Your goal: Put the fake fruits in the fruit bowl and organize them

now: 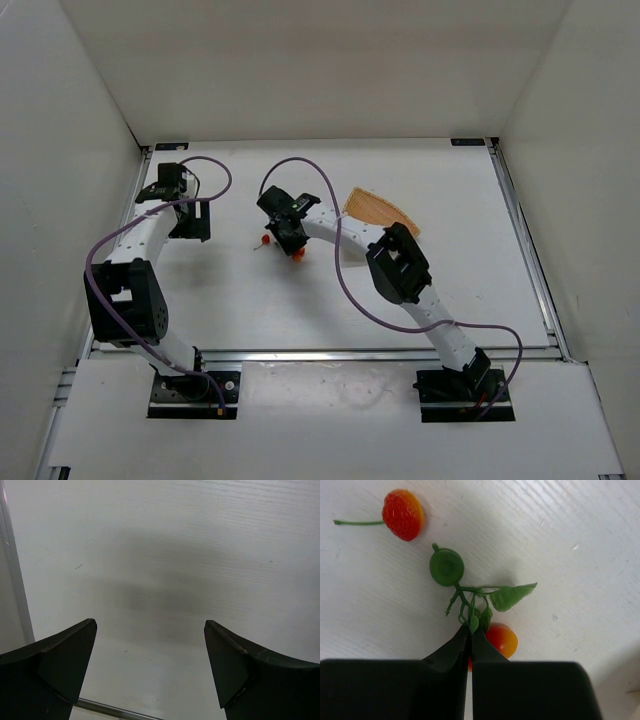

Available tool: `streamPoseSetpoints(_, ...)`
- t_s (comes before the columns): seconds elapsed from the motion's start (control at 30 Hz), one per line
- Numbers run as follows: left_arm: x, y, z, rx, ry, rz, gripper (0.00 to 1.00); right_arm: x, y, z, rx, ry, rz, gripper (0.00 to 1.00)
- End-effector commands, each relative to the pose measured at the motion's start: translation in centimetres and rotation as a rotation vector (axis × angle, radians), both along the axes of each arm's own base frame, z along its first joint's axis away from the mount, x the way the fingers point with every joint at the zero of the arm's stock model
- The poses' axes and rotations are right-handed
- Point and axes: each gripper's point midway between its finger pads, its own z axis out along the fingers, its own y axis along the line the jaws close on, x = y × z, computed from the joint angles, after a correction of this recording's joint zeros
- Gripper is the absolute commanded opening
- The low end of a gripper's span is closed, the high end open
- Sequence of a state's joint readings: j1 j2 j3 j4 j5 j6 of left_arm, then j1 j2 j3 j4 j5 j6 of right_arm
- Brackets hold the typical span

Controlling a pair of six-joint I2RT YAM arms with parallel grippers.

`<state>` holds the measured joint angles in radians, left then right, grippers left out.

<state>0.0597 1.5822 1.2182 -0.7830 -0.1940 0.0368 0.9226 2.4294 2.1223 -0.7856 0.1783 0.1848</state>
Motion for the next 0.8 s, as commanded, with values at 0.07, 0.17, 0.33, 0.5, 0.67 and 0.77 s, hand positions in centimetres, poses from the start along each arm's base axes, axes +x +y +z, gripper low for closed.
streamPoseSetpoints(0.07,0.3,-1.3,0.7,-0.016,-0.013,-0.049,1.00,-1.6,0.1,6.4,0.133,0.016,-0.032,0.00)
streamPoseSetpoints(0.17,0.8,-3.4,1.0,-0.004,-0.018,-0.137,1.00,-2.4,0.0,11.2,0.251,-0.011,-0.071,0.00)
streamPoseSetpoints(0.33,2.1,-8.5,0.8,0.004,-0.009,-0.293,1.00,-1.5,-5.1,16.9,0.381,-0.046,-0.261,0.00)
streamPoseSetpoints(0.5,3.4,-12.5,-0.7,0.030,0.032,-0.416,1.00,0.6,-12.8,14.7,0.278,-0.078,-0.457,0.00)
streamPoseSetpoints(0.67,5.0,-16.2,-2.5,0.047,0.059,-0.501,0.97,2.9,-19.3,11.0,0.221,0.021,-0.623,0.00)
streamPoseSetpoints(0.77,5.7,-17.9,-3.2,0.039,0.067,-0.533,0.94,3.7,-21.2,8.4,0.189,0.086,-0.659,0.00)
